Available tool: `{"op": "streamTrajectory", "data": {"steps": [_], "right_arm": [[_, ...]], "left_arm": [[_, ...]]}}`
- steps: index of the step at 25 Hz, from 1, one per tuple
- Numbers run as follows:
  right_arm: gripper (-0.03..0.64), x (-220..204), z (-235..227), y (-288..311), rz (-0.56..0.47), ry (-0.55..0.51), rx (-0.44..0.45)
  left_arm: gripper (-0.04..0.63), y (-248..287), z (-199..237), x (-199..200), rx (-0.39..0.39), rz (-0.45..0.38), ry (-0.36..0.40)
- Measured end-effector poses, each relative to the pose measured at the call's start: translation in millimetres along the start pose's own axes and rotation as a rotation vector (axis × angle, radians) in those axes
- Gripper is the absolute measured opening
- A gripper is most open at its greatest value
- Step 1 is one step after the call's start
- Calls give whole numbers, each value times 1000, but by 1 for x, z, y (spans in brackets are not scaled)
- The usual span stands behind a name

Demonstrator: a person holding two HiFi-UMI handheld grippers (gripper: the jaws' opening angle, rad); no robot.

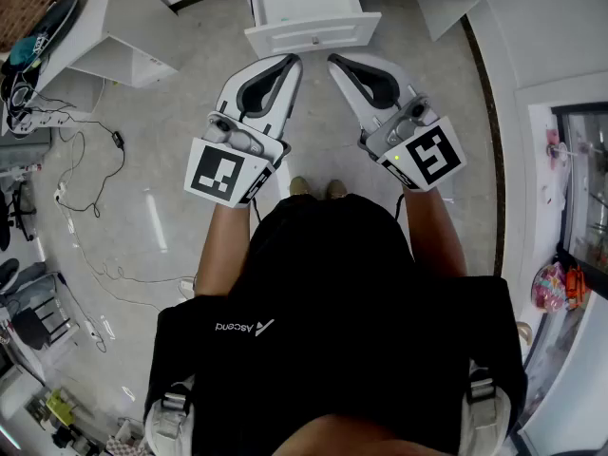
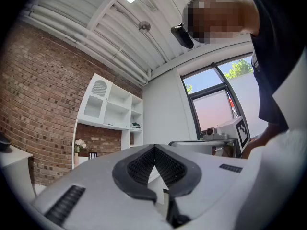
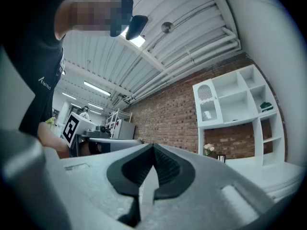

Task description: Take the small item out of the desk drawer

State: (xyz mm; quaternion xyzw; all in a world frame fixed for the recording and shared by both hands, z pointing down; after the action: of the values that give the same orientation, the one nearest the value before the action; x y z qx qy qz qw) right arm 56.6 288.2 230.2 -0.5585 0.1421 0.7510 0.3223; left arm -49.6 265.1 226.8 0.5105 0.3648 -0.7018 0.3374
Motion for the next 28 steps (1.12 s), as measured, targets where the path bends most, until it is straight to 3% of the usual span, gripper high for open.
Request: {"op": "streamTrajectory", "data": {"steps": [12, 28], "right_arm": [[2, -1, 8, 16, -6, 15, -2], [2, -21, 15, 75, 49, -33, -57]], "left_arm": [[-2, -14, 19, 3, 6, -7, -9], [-2, -45, 104, 13, -10, -25, -20]]}}
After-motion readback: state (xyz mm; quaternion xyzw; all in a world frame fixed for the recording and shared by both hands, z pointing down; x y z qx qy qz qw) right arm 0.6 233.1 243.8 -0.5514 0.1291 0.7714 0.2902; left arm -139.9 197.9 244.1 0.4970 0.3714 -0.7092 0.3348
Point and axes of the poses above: the fingertips, and each gripper's own axes: y forward along the fingers, z to its left, x out of its top, the point moved 5 cm from there along -y, backward along the fingers, and after that the axes turned 13 degrees about -y, right-handed, at the moved point
